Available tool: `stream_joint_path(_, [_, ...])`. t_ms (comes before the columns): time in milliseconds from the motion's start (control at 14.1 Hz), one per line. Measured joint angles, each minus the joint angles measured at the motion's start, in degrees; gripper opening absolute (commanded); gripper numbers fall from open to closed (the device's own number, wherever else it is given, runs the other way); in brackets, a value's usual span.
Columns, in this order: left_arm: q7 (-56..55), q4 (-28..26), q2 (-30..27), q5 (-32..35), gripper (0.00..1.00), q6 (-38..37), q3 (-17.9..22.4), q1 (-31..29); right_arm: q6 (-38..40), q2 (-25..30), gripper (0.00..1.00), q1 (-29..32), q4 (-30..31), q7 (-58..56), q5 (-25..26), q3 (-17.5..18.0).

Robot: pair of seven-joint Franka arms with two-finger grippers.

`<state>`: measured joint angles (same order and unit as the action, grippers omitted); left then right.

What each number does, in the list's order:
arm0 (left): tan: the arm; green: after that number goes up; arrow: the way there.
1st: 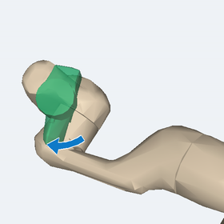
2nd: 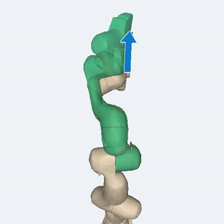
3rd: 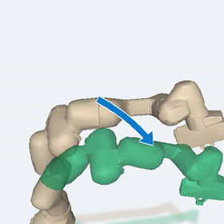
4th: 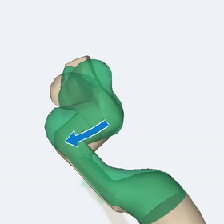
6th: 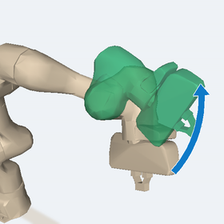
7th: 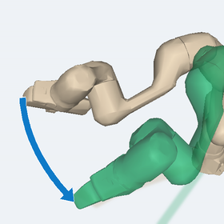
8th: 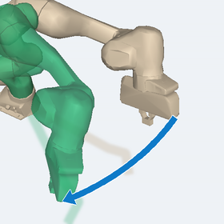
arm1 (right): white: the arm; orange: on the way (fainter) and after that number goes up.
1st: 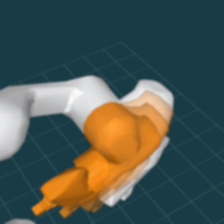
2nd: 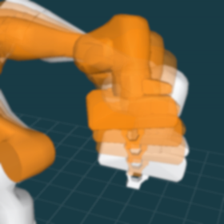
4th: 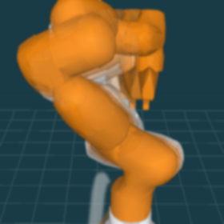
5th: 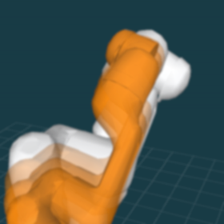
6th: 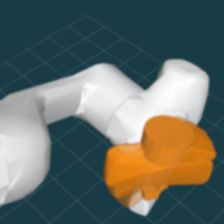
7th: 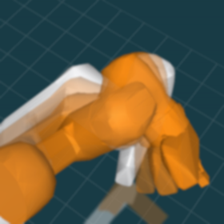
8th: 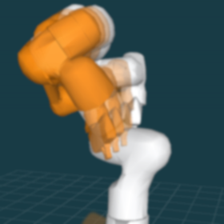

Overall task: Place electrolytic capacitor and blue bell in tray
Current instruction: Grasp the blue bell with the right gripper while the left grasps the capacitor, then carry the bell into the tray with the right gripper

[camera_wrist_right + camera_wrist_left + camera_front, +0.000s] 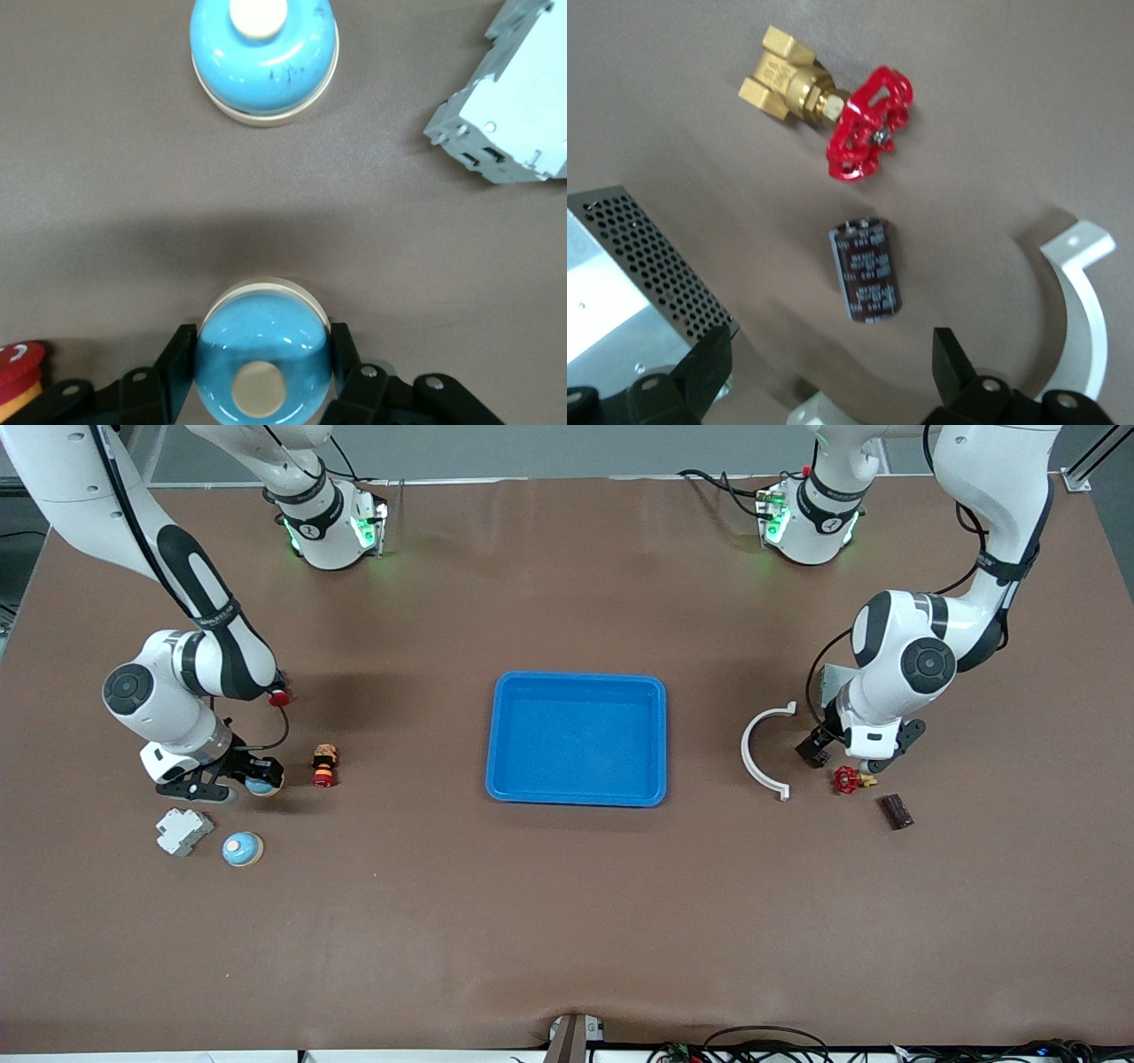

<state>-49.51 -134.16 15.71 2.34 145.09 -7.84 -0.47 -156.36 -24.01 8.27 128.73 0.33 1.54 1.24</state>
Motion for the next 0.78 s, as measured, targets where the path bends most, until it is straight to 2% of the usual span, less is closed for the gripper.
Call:
stream_joint_path(212, [-1.68,-0.01,1.15,0.00,0.90,2.36,0.05,-0.39,13.23,4.20,0.00,-0.36,-2.89,1.41,0.00,0.53])
stream_joint_path(283, [-2.36,-0.03,1.52,0.00,0.89,3.33,0.04,-0.38,18.16,6.87,0.00,-1.05,-3.80,3.14,0.00,0.75])
stream_joint_path(425, [-3.05,-0.09,2.68,0.00,0.80,5.26,0.06,-0.38,25.48,12.77,0.00,-3.63,-4.43,8.11,-0.10,1.13])
stream_joint_path(567, [-3.31,-0.11,4.05,0.00,0.68,6.80,0.10,-0.39,30.73,17.57,0.00,-6.99,-4.33,14.23,-0.14,1.48])
stream_joint_path(779, [-3.33,-0.10,5.30,0.00,0.33,7.69,0.17,-0.41,35.91,21.96,0.00,-14.18,-4.13,26.69,-0.22,1.78])
